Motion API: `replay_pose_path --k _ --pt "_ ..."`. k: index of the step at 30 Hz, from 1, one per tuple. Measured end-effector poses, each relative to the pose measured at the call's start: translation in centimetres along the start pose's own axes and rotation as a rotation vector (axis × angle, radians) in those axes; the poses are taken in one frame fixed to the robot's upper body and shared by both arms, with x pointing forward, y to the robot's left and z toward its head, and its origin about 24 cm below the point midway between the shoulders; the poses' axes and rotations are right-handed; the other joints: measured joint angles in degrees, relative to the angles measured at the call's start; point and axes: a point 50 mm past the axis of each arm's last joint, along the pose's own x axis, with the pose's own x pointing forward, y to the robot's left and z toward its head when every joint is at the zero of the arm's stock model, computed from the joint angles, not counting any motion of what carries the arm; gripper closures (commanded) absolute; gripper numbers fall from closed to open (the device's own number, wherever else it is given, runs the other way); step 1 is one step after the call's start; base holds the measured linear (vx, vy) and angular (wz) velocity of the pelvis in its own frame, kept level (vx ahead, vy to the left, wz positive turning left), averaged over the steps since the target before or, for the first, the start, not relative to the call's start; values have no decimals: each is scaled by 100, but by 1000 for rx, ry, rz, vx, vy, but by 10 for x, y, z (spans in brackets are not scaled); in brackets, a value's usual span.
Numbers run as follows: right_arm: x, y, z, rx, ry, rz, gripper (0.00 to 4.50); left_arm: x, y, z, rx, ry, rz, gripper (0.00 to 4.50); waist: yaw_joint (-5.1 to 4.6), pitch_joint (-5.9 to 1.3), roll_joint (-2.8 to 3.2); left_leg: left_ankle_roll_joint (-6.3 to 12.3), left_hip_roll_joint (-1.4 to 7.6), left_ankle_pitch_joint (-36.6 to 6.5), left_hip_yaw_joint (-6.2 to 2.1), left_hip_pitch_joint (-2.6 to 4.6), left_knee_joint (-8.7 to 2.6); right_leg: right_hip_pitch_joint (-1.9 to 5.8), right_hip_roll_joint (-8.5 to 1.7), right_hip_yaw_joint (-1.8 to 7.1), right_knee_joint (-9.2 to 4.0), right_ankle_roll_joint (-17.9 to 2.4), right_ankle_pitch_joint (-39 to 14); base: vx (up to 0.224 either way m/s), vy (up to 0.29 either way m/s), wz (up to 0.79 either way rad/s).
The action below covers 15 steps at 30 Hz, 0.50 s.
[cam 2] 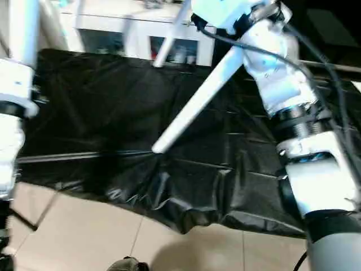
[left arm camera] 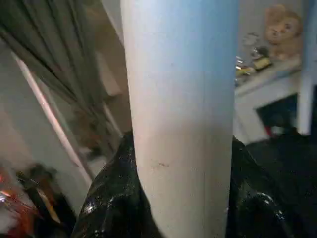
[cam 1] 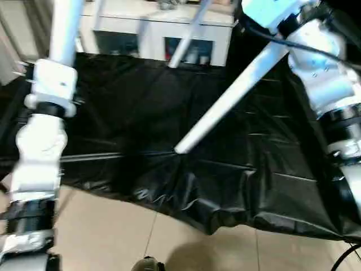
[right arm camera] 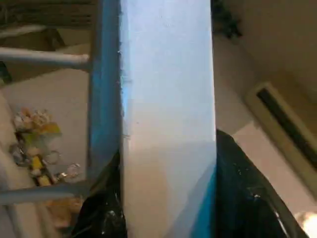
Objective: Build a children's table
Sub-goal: Flip table
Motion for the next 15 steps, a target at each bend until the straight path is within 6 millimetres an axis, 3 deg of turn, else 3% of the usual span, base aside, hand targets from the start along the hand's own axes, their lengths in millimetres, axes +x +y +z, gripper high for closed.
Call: replay_pose_path --k 3,6,10,15 --pt "3 -4 1 -27 -14 3 316 -3 -14 -14 -43 57 -43 293 -55 39 -58 0 -2 0 -5 -21 -4 -11 2 1 -42 0 2 0 0 0" --pt "5 -6 -1 -33 -14 6 316 -1 -15 -12 -47 46 -47 292 -142 81 -127 0 -4 0 -14 -45 -1 -42 -2 -7 -76 -9 9 0 0 0" --pt "5 -10 -2 -40 -17 -4 316 0 -15 -10 -48 36 -48 292 -235 78 -134 4 -31 3 -2 -113 13 -73 -16 28 -99 -12 150 0 0 0" --pt "6 -10 -2 -41 -17 -5 316 1 -15 -9 -48 34 -48 292 -271 76 -136 26 -16 17 -6 -108 17 -95 -8 19 -75 -4 172 0 0 0"
